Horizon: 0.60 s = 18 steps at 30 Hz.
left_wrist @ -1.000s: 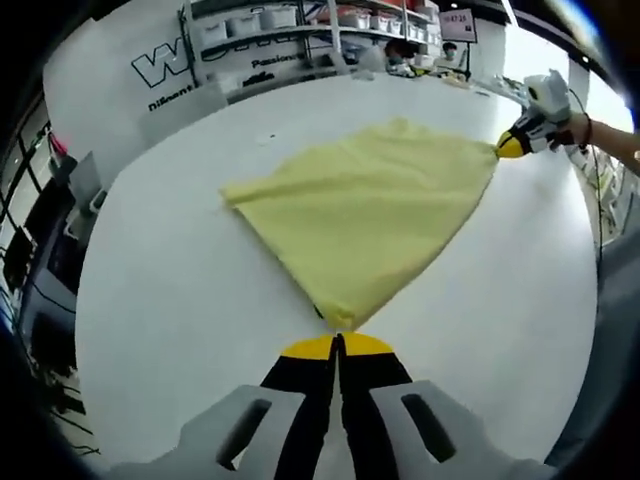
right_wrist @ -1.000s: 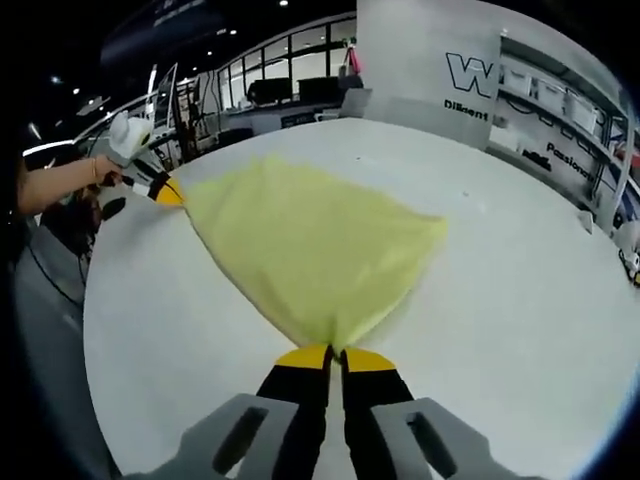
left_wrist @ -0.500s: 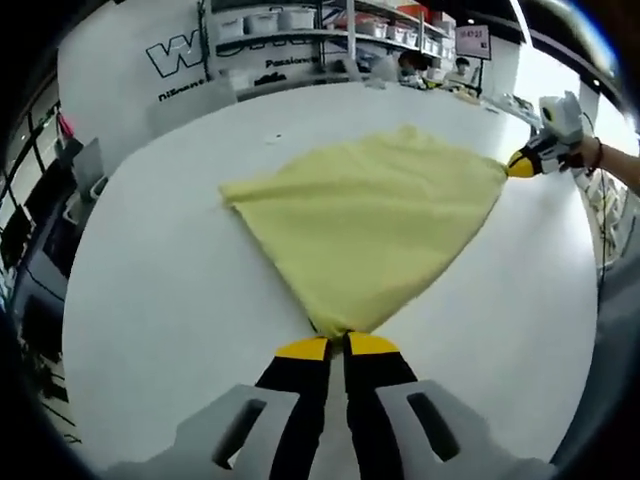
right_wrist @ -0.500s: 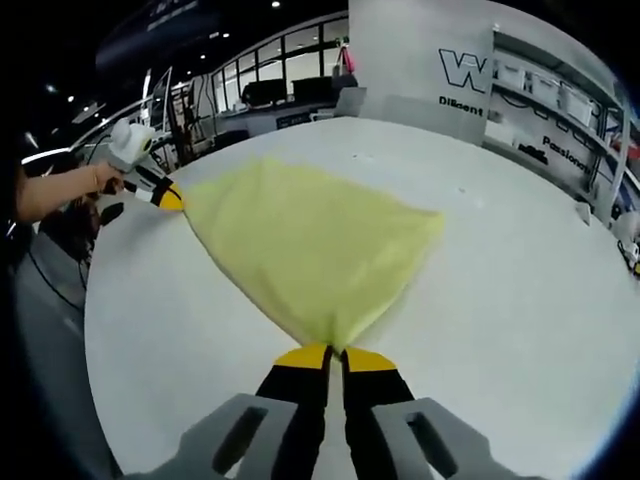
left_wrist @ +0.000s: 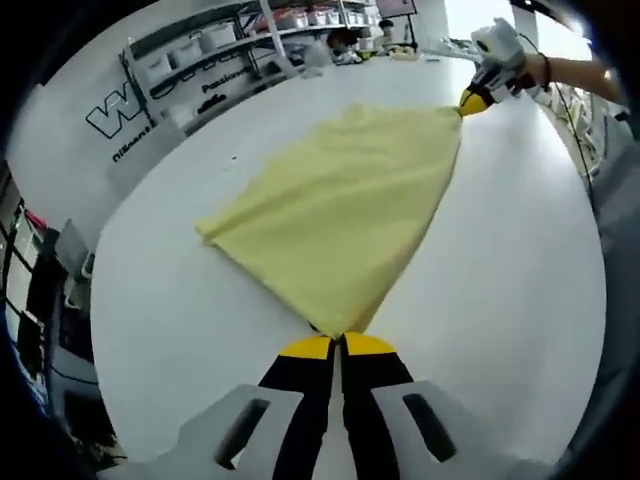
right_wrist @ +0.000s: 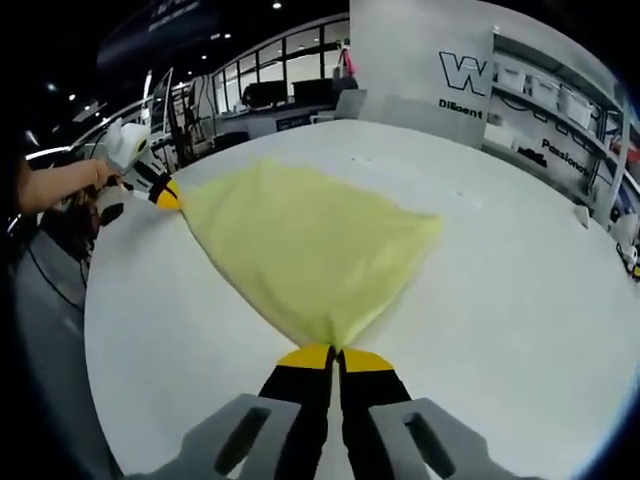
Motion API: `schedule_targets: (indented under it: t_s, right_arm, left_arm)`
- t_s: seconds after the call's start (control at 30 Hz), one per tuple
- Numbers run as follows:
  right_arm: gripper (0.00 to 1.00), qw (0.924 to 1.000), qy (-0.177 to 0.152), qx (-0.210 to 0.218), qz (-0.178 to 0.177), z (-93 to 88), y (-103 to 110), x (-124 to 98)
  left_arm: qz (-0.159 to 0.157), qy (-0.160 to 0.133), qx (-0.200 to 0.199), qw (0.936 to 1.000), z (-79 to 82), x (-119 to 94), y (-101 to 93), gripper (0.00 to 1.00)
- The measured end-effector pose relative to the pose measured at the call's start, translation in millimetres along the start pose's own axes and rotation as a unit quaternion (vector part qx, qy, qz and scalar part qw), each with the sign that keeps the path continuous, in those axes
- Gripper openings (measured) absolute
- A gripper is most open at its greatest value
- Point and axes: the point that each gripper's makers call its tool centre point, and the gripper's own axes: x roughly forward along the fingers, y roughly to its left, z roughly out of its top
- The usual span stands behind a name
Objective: Fold the garment on the visible template until the final outline fits inside the template.
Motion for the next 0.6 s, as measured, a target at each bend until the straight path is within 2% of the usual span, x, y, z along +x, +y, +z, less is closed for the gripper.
schedule_targets:
  t_s: [0.2, 0.43, 0.47, 0.53, 0.6]
  right_arm:
    - [0.0, 1.0, 0.002, 0.004, 0.002, -0.7, 0.6, -0.5]
    - [0.0, 0.9999, 0.014, -0.003, 0.001, -5.9, 0.4, -1.0]
    - [0.0, 0.9999, 0.015, -0.003, 0.003, -6.3, 1.4, -1.4]
    - [0.0, 0.9999, 0.016, -0.004, 0.0, -6.4, 1.0, -3.1]
    - [0.0, 0.9997, 0.024, -0.008, -0.007, -8.4, -1.8, -5.0]
  left_arm:
    - [0.0, 0.008, 0.018, 0.9998, -0.5, -0.3, -0.6, 0.05]
    - [-0.006, 0.07, 0.023, 0.9972, -21.4, -1.9, -1.9, 0.05]
    - [-0.01, 0.058, 0.021, 0.9981, -22.8, -1.3, -2.4, 0.05]
    - [-0.019, 0.033, -0.029, 0.9989, -20.3, -3.5, -2.9, 0.05]
    - [-0.011, 0.036, -0.024, 0.999, -23.1, -6.9, 1.4, 0.05]
